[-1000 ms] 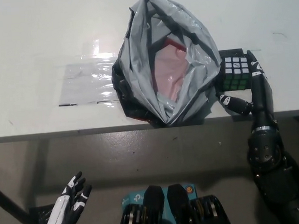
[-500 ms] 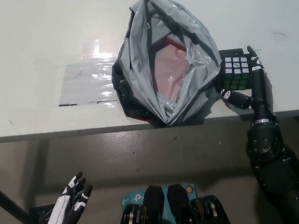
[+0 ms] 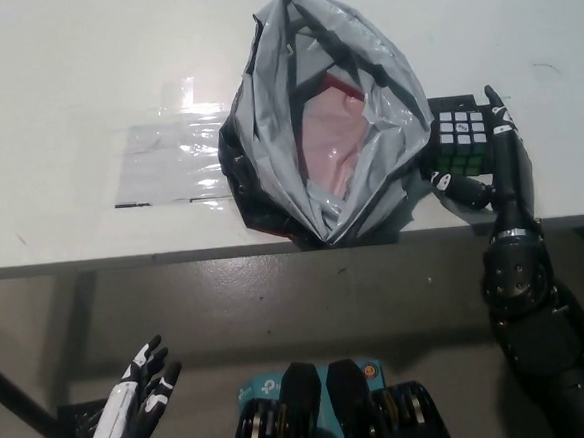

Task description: Use the right hand to pick up a rubix's cube and place it into a plastic bag and lift the bag

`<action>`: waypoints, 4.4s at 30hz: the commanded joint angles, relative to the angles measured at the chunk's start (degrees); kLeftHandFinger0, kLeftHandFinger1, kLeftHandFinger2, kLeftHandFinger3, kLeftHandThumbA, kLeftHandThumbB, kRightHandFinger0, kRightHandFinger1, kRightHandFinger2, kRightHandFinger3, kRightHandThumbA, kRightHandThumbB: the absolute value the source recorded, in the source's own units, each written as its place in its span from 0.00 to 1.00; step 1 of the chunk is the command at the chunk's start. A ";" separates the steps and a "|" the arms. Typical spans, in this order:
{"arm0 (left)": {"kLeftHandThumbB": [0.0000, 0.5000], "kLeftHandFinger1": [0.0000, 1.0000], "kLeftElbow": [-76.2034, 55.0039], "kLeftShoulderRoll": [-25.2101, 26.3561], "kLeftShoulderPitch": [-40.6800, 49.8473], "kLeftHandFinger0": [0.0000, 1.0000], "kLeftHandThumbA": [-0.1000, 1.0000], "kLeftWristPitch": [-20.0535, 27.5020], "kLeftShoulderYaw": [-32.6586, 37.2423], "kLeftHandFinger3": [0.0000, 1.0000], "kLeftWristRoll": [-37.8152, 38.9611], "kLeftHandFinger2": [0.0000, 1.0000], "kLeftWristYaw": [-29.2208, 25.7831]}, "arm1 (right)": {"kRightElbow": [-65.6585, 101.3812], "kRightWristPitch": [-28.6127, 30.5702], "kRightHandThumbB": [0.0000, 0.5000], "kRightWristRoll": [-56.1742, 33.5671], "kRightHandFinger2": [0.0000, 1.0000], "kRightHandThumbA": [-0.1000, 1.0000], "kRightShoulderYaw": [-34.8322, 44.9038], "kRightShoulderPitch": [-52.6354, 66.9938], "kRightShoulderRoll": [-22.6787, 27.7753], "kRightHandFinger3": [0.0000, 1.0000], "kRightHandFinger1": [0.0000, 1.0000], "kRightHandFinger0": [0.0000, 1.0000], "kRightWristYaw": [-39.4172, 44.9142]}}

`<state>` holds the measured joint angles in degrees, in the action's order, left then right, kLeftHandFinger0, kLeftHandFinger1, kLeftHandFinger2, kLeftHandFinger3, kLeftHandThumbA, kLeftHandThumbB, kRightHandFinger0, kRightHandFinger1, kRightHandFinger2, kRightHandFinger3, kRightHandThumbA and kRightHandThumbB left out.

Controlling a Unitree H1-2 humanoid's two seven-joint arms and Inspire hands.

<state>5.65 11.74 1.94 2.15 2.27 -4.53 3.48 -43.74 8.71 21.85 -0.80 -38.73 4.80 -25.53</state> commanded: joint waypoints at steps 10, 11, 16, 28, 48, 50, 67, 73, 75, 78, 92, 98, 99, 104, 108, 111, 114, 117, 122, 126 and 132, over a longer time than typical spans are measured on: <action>0.31 1.00 -2.18 -0.07 -0.93 1.00 0.84 0.97 -0.14 1.00 -0.08 1.00 0.44 | 0.33 1.45 1.00 -2.37 1.00 0.95 -0.06 -5.34 0.21 1.00 1.00 1.00 0.34; 0.31 1.00 -2.16 -0.09 -0.99 1.00 0.84 1.03 -0.14 1.00 -0.11 1.00 0.40 | 0.44 1.42 1.00 -2.50 1.00 0.94 -0.02 -5.48 0.19 1.00 1.00 1.00 0.43; 0.29 1.00 -2.16 -0.01 -1.16 1.00 0.84 0.92 -0.12 1.00 -0.35 1.00 0.38 | -0.36 1.99 0.97 -3.24 1.00 0.91 0.09 -6.66 0.18 1.00 1.00 1.00 0.54; 0.33 1.00 -2.25 -0.19 -1.03 1.00 0.84 0.90 -0.19 1.00 0.19 1.00 0.58 | -2.16 0.72 0.95 -3.73 1.00 0.91 -0.34 -8.10 -0.25 1.00 1.00 1.00 0.49; 0.34 1.00 -2.31 -0.13 -1.20 1.00 0.86 1.13 -0.11 1.00 -0.50 1.00 0.28 | -10.27 1.98 0.97 -6.35 1.00 0.87 0.64 -10.87 0.13 1.00 1.00 1.00 -0.29; 0.33 1.00 -2.25 -0.16 -1.20 1.00 0.86 1.11 -0.12 1.00 -0.34 1.00 0.36 | -11.11 2.26 0.96 -6.51 1.00 0.87 0.63 -11.41 0.11 1.00 1.00 1.00 -0.58; 0.30 1.00 -2.54 0.11 -1.64 1.00 0.86 1.04 -0.24 1.00 -0.41 1.00 0.40 | -18.61 11.10 0.59 -7.18 0.57 0.34 5.08 -15.06 -2.04 0.62 0.25 0.04 -19.01; 0.31 1.00 -2.00 -0.04 -1.42 1.00 0.86 1.44 -0.27 1.00 -0.06 1.00 0.48 | -18.90 10.33 0.45 -8.81 0.52 0.00 6.42 -14.68 -1.87 0.54 0.18 0.00 -17.68; 0.33 1.00 -2.08 -0.15 -1.37 1.00 0.87 1.31 -0.28 1.00 0.02 1.00 0.46 | -19.50 10.32 0.40 -8.99 0.54 0.00 6.48 -14.82 -1.81 0.56 0.18 0.00 -17.49; 0.31 1.00 -2.28 -0.27 -1.39 1.00 0.86 0.97 -0.35 1.00 -0.01 1.00 0.32 | -20.25 10.35 0.36 -9.18 0.59 0.00 6.29 -14.89 -1.76 0.61 0.19 0.00 -17.40; 0.25 1.00 -2.05 -0.24 -1.95 1.00 0.87 1.15 -0.40 1.00 -0.19 1.00 0.18 | -20.94 12.45 0.35 -14.08 0.64 0.00 9.76 -15.03 -2.02 0.72 0.18 0.00 -15.67; 0.25 1.00 -2.22 -0.31 -1.95 1.00 0.87 0.71 -0.38 1.00 -0.51 1.00 -0.02 | -16.80 12.01 0.42 -14.84 0.67 0.00 9.82 -14.09 -2.29 0.77 0.21 0.00 -14.16; 0.25 1.00 -2.27 -0.44 -1.84 1.00 0.87 0.40 -0.45 1.00 -0.21 1.00 0.06 | -13.76 11.46 0.43 -13.35 1.00 0.28 7.79 -12.61 -1.84 1.00 0.52 0.23 -11.51; 0.24 1.00 -2.13 -0.39 -1.64 1.00 0.87 0.60 -0.29 1.00 -0.41 1.00 0.16 | -0.53 9.32 0.85 -10.69 1.00 0.85 0.48 -6.50 0.44 1.00 1.00 1.00 0.93; 0.26 1.00 -2.14 -0.24 -2.00 1.00 0.88 0.81 -0.31 1.00 -0.40 1.00 0.26 | 12.17 6.48 1.00 -8.62 1.00 1.00 -4.56 -2.15 2.55 1.00 1.00 1.00 5.84; 0.26 1.00 -2.29 -0.29 -2.07 1.00 0.88 0.79 -0.41 1.00 -0.10 1.00 0.33 | 17.36 5.38 1.00 -8.24 1.00 1.00 -5.86 -0.60 2.88 1.00 1.00 1.00 6.53; 0.26 1.00 -2.23 -0.27 -2.10 1.00 0.87 0.98 -0.42 1.00 0.01 1.00 0.41 | 22.63 2.84 1.00 -8.11 1.00 1.00 -6.91 0.99 3.17 1.00 1.00 1.00 7.79; 0.29 1.00 -2.03 -0.21 -2.03 1.00 0.89 1.05 -0.35 1.00 -0.38 1.00 0.22 | 26.41 1.38 1.00 -6.45 1.00 1.00 -8.62 2.49 4.07 1.00 1.00 1.00 9.00; 0.28 1.00 -2.03 -0.18 -2.28 1.00 0.89 0.88 -0.34 1.00 -0.25 1.00 0.39 | 27.02 -1.12 1.00 -6.04 1.00 1.00 -9.86 3.68 5.07 1.00 1.00 1.00 11.03; 0.27 1.00 -2.35 -0.04 -2.15 1.00 0.88 1.15 -0.31 1.00 -0.58 1.00 0.25 | 25.43 -2.70 1.00 -6.06 1.00 0.98 -9.95 4.44 5.46 1.00 1.00 1.00 12.22; 0.28 1.00 -2.31 -0.09 -2.21 1.00 0.88 1.23 -0.32 1.00 -0.38 1.00 0.36 | 19.05 0.25 1.00 -5.82 1.00 0.94 -8.81 3.88 5.95 1.00 1.00 1.00 11.41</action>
<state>5.28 11.22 0.69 2.02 2.19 -4.52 3.67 -22.89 8.39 14.39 -10.30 -33.45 9.39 -15.45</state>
